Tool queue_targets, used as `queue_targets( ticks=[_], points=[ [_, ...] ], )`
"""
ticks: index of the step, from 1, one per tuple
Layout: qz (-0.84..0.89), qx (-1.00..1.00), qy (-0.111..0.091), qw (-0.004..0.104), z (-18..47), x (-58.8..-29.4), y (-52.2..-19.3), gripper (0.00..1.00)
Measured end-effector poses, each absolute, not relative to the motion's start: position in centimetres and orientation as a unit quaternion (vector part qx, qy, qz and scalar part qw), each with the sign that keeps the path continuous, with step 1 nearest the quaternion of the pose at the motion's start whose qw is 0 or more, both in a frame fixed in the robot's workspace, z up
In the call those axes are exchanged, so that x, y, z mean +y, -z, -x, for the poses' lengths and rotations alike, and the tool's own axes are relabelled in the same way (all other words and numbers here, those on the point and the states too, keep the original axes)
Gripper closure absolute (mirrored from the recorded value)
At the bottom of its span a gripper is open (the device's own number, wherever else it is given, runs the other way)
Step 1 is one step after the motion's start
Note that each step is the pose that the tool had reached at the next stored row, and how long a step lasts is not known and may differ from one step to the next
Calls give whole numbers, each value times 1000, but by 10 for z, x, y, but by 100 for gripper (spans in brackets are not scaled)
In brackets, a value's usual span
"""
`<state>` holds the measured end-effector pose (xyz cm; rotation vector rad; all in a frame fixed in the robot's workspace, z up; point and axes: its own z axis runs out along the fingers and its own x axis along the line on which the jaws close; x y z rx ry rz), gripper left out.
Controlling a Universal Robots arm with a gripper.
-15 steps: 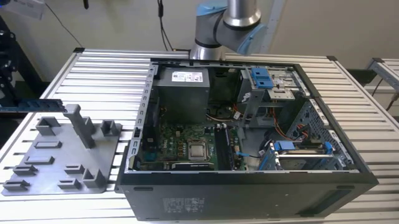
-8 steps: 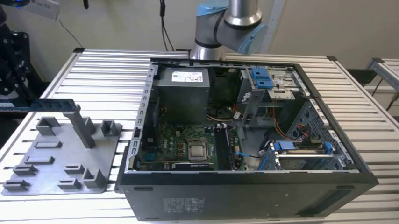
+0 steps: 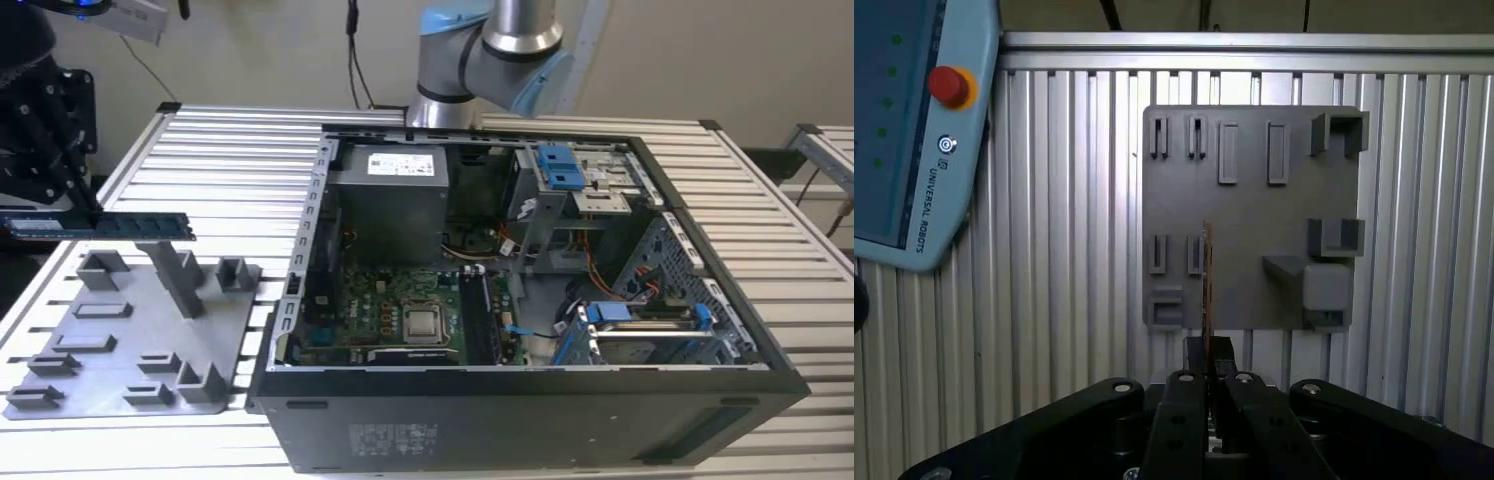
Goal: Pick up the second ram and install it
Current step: 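Pick up the second ram and move it above second insertion slot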
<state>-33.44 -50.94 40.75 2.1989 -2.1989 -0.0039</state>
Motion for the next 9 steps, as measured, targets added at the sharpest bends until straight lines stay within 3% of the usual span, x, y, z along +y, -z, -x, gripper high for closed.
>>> queue_targets(
  ticks=[9],
  points=[
    [-707, -707, 2, 17, 307, -509, -408, 86]
  ],
)
